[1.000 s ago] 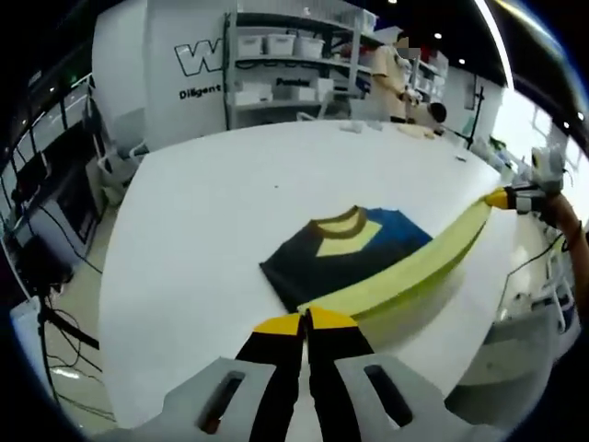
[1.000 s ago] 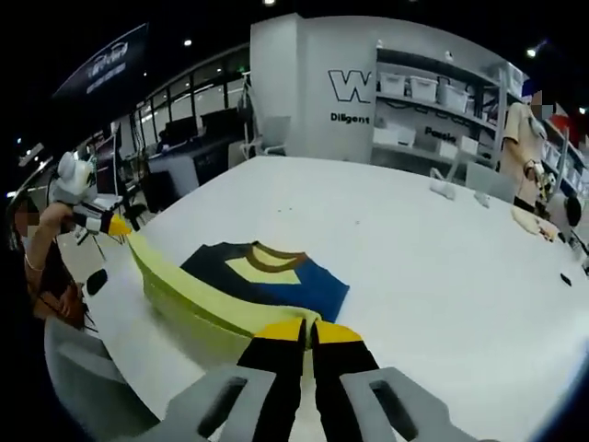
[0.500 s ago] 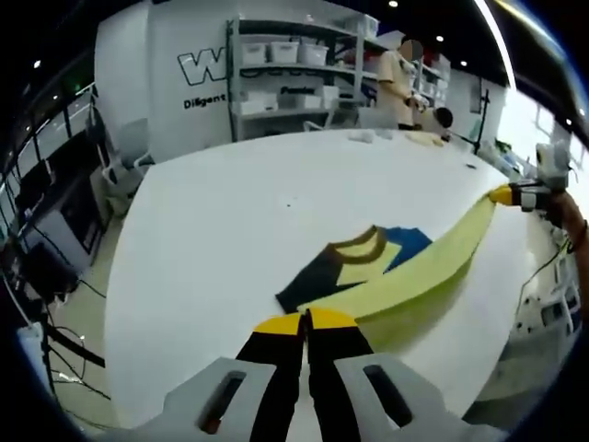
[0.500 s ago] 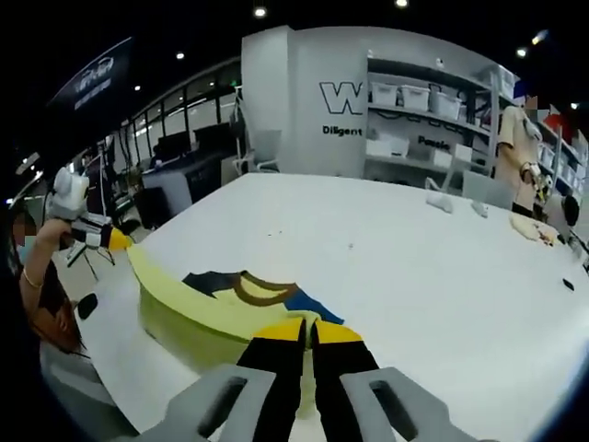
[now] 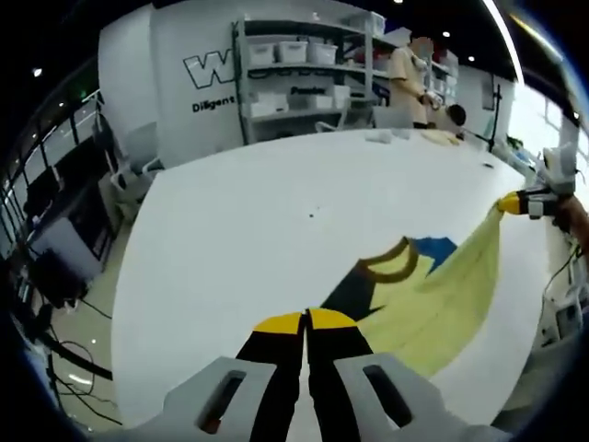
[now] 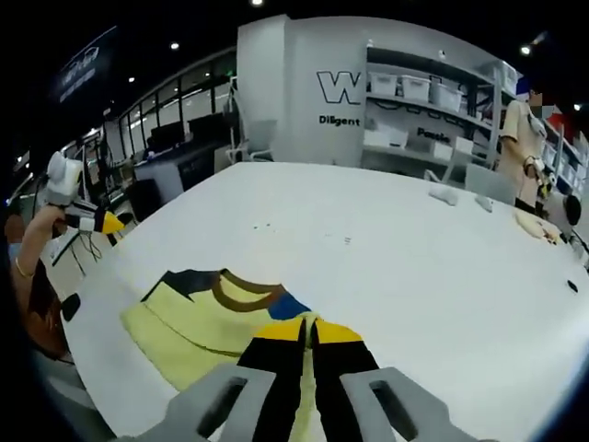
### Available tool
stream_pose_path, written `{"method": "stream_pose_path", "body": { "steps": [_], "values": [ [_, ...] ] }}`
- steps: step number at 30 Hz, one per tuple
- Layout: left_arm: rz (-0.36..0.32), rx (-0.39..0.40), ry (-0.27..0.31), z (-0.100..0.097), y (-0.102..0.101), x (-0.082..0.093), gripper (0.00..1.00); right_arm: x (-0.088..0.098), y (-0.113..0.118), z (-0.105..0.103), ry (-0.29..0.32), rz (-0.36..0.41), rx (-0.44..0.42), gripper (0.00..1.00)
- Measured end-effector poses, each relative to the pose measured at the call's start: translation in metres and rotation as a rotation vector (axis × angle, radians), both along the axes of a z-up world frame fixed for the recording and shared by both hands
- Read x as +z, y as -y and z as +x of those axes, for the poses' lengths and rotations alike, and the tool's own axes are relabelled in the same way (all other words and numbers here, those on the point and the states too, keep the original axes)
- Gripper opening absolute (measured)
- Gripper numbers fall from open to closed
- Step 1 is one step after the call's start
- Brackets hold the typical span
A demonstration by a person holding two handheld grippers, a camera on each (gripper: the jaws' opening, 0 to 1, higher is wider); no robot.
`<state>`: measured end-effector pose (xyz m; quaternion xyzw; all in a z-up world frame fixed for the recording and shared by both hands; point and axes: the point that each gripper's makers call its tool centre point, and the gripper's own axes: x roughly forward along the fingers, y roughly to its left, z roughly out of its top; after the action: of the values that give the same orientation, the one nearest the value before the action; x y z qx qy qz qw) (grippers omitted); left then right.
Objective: Fold the garment on the visible template until the final outline fits inside the template.
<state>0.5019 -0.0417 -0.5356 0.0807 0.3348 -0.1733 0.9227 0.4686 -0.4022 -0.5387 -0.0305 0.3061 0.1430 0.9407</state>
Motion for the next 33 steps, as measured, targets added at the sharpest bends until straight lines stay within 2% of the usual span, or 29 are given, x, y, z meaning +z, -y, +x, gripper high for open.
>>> {"method": "stream_pose_path", "body": {
  "steps": [3,7,11,16,19,21,25,28,33],
  "values": [
    [0.009,0.004,-0.017,0.000,0.000,-0.012,0.01,-0.013,0.001,0.005,-0.026,0.008,-0.002,0.00],
    [-0.056,-0.030,-0.083,-0.008,0.013,-0.030,0.01,-0.021,0.003,0.007,-0.044,0.003,-0.009,0.00],
    [-0.051,-0.079,-0.085,-0.014,0.024,-0.040,0.02,-0.022,0.005,0.007,-0.042,-0.018,-0.006,0.00],
    [-0.078,-0.117,-0.132,-0.024,0.033,-0.057,0.03,-0.026,0.005,0.006,-0.049,-0.008,-0.007,0.00],
    [-0.066,-0.149,-0.146,-0.030,0.039,-0.064,0.03,-0.029,0.006,0.005,-0.055,-0.006,-0.010,0.00],
    [-0.049,-0.179,-0.163,-0.035,0.043,-0.071,0.05,-0.030,0.006,0.005,-0.057,-0.006,-0.011,0.00],
    [-0.075,-0.192,-0.195,-0.042,0.051,-0.081,0.10,-0.033,0.007,0.004,-0.064,-0.004,-0.015,0.00],
    [-0.082,-0.212,-0.226,-0.048,0.056,-0.091,0.19,-0.035,0.007,0.004,-0.068,0.000,-0.016,0.00],
    [-0.084,-0.217,-0.244,-0.052,0.058,-0.102,0.23,-0.037,0.007,0.004,-0.073,-0.001,-0.011,0.00]
  ]
}}
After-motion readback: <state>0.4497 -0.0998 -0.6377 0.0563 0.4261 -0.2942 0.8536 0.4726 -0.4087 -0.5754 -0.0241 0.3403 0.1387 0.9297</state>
